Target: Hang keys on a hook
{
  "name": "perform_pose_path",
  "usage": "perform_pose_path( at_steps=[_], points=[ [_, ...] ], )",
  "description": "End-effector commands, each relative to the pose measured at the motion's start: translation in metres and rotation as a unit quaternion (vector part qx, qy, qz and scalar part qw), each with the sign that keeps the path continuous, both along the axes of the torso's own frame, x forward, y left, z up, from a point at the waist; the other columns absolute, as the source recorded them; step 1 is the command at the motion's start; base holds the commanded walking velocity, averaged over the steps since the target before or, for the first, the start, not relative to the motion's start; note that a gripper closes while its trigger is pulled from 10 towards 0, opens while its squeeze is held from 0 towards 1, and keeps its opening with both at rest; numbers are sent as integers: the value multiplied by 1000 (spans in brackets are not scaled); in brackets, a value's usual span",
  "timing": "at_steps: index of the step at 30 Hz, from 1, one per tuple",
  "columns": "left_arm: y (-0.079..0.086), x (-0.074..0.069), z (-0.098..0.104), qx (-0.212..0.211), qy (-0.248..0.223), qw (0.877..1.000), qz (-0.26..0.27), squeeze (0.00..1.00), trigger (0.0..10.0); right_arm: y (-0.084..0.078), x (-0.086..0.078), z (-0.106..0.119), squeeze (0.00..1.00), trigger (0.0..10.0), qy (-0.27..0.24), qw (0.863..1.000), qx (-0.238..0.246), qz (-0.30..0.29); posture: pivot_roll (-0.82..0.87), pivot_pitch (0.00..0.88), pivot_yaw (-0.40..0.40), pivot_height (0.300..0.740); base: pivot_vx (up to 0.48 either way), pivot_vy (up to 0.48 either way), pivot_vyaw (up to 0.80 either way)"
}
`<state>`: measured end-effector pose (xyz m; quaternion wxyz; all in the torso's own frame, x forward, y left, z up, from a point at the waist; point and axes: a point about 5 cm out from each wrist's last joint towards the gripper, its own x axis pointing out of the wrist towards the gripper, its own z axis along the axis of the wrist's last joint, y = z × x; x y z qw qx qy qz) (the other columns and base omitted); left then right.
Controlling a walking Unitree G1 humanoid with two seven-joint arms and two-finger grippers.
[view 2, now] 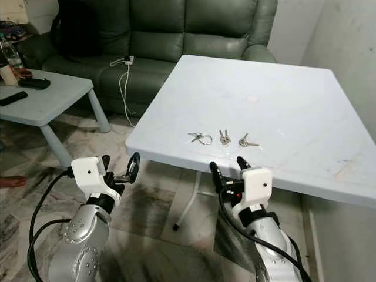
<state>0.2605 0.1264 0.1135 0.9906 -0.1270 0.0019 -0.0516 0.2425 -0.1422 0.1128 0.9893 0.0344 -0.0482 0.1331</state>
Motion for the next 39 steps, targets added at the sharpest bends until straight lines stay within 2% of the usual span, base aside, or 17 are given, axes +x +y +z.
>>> perform_pose_path(
  at_steps=[1,7,35,39],
  points=[
    [-6,0,4,-7,-5,1000,-11,0,10000,-3,3,1,0,10000,2,1000,-4,-7,-25,0,-63,740,0,0,0],
    [-5,0,5,-14,-11,1000,-17,0,10000,-5,2,0,0,10000,3,1000,-4,-13,-25,0,-60,740,87,0,0],
    [-7,-1,6,-13,-9,1000,-15,0,10000,-1,1,0,0,10000,5,1000,-1,-9,-20,0,-60,740,373,0,0],
    [-8,-2,8,-15,-16,1000,-12,0,10000,-1,1,0,0,10000,6,1000,-1,-7,-20,0,-61,740,0,0,0]
  ],
)
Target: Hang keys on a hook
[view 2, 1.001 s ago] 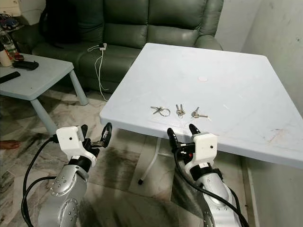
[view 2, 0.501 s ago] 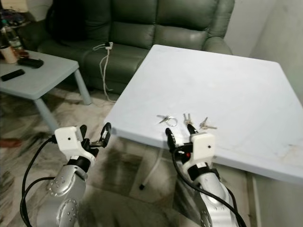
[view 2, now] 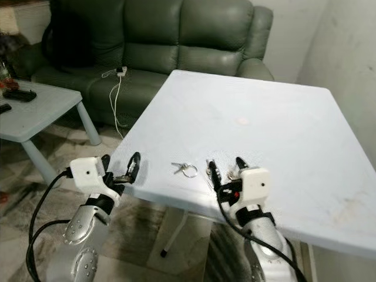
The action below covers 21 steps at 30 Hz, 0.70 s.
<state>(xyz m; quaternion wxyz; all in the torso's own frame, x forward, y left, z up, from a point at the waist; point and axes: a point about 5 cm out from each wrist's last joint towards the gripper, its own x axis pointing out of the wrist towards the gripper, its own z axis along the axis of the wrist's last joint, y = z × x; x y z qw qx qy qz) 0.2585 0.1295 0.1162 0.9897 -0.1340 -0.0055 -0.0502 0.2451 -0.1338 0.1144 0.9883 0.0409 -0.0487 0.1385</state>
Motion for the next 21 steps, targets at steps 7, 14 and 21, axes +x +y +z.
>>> perform_pose_path(
  at_steps=[7,14,21],
  points=[
    [-12,-1,4,-7,-9,1000,-16,0,10000,-9,-1,-2,0,10000,8,1000,-5,-7,-19,0,-63,740,0,0,0],
    [-13,-3,3,-5,-9,1000,-18,0,10000,-9,-3,-1,1000,10000,8,1000,12,9,-19,0,-67,740,0,0,0],
    [-12,-6,0,5,-9,1000,-24,0,10000,-11,-3,-1,1000,10000,7,1000,3,16,-19,0,-70,740,0,0,0]
  ],
)
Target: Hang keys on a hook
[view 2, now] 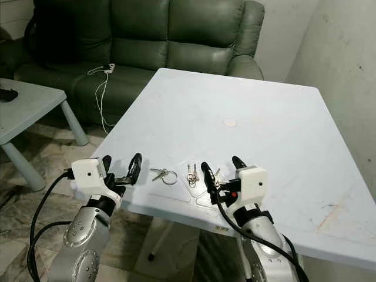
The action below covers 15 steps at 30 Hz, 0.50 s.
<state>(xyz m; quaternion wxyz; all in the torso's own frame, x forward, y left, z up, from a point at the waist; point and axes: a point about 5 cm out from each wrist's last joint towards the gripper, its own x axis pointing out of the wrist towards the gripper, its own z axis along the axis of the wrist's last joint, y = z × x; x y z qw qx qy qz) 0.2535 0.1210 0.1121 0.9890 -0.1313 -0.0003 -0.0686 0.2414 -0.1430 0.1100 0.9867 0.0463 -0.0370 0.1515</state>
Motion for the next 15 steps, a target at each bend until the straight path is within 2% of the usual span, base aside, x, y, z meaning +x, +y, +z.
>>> perform_pose_path(
  at_steps=[1,12,13,15],
  points=[
    [-3,-2,3,6,-11,1000,-8,0,10000,-3,1,3,1000,10000,-5,1000,-3,3,-19,0,-70,740,0,0,0],
    [-3,-10,-5,39,-6,999,-31,0,10000,-8,7,1,1000,10000,7,999,-32,-7,-12,4,-78,740,0,0,0],
    [-6,-13,-7,40,-3,998,-41,0,10000,-6,11,0,0,10000,14,999,-31,-1,-8,10,-79,740,0,0,0],
    [-8,-15,-8,42,-1,998,-48,0,10000,-5,13,1,0,10000,14,999,-29,2,-8,12,-79,740,0,0,0]
  ],
)
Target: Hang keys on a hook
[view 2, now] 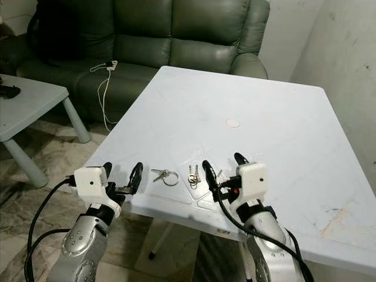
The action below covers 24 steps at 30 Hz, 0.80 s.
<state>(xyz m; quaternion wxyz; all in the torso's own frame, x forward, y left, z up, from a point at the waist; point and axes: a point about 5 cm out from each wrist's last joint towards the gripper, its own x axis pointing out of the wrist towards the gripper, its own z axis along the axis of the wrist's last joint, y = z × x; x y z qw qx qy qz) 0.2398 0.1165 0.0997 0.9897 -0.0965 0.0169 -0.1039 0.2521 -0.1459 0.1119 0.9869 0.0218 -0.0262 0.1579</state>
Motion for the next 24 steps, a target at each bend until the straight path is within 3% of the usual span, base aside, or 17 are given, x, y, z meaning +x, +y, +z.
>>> perform_pose_path(
  at_steps=[1,8,18,24],
  points=[
    [-4,-2,4,9,-10,1000,-13,0,10000,-2,3,-1,0,10000,7,1000,-3,-6,-6,14,-79,740,0,0,0],
    [-8,-7,5,12,-10,1000,-26,0,10000,7,14,0,0,10000,17,1000,1,-11,5,29,-82,740,0,0,0],
    [-12,-8,9,22,-16,999,-40,0,10000,25,19,-11,0,10000,74,996,14,-51,14,40,-82,740,0,0,0],
    [-13,-8,9,25,-15,998,-46,0,10000,26,19,-12,0,10000,82,994,17,-66,14,44,-79,740,0,0,0]
  ],
)
